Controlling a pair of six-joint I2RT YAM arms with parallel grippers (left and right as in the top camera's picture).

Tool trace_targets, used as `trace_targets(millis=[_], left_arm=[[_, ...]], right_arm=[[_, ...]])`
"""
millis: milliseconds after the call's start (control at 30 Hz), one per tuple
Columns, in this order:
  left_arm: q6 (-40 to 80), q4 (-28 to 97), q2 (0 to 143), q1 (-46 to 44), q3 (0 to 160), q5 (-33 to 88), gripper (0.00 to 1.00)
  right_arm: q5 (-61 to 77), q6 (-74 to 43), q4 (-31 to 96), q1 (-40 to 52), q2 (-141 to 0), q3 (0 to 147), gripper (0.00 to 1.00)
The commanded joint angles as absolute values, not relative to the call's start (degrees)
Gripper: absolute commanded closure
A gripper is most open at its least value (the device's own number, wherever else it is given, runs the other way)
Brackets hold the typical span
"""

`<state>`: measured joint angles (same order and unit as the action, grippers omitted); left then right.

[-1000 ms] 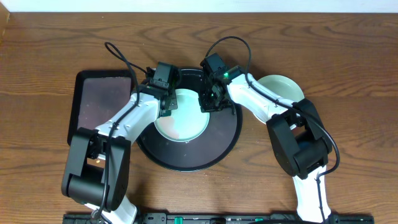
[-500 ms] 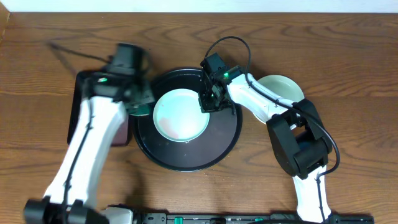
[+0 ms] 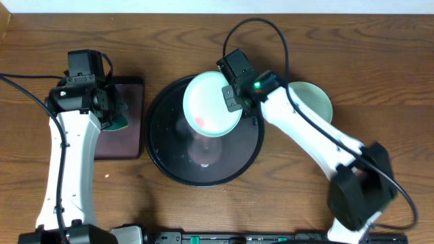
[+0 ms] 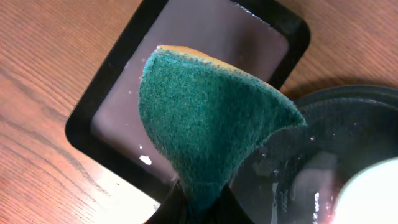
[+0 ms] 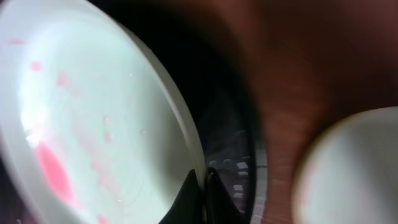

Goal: Clean dirty plates on tray and stack at the side
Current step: 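Move the left gripper with sponge back over the small tray, then lift the pale green plate off the round tray with the right gripper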

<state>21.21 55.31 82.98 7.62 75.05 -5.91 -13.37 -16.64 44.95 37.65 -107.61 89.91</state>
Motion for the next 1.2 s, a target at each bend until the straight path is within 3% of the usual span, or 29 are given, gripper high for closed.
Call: trace_targets(millis=[0,400,700,933,1167], left_arm=[[21.74,55.24,84.60,8.03,75.24,-5.54,0.92],[21.76,55.22,90.02,8.01,75.22,-5.52,0.93],[21.76,55.02,90.35,8.01,75.22,-5.52,0.93],[21.76,55.02,90.35,8.01,75.22,-5.52,0.92],[21.76,55.05,90.37,8.01,75.22,-5.52,0.92]], right_arm=[[-29.08,-11.33,45.01,41.98,-103.88,90.43,0.99],[-64.18,-6.09,44.99,56.47,-99.63,90.43,0.99],[-83.31,-5.76,41.36,60.90,-99.57,90.43,0.99],[-83.44,-1.41,36.56,61.17,-98.04,90.43,0.99],[-68.73,-2.92,40.12,59.07,-97.73,90.13,0.99]])
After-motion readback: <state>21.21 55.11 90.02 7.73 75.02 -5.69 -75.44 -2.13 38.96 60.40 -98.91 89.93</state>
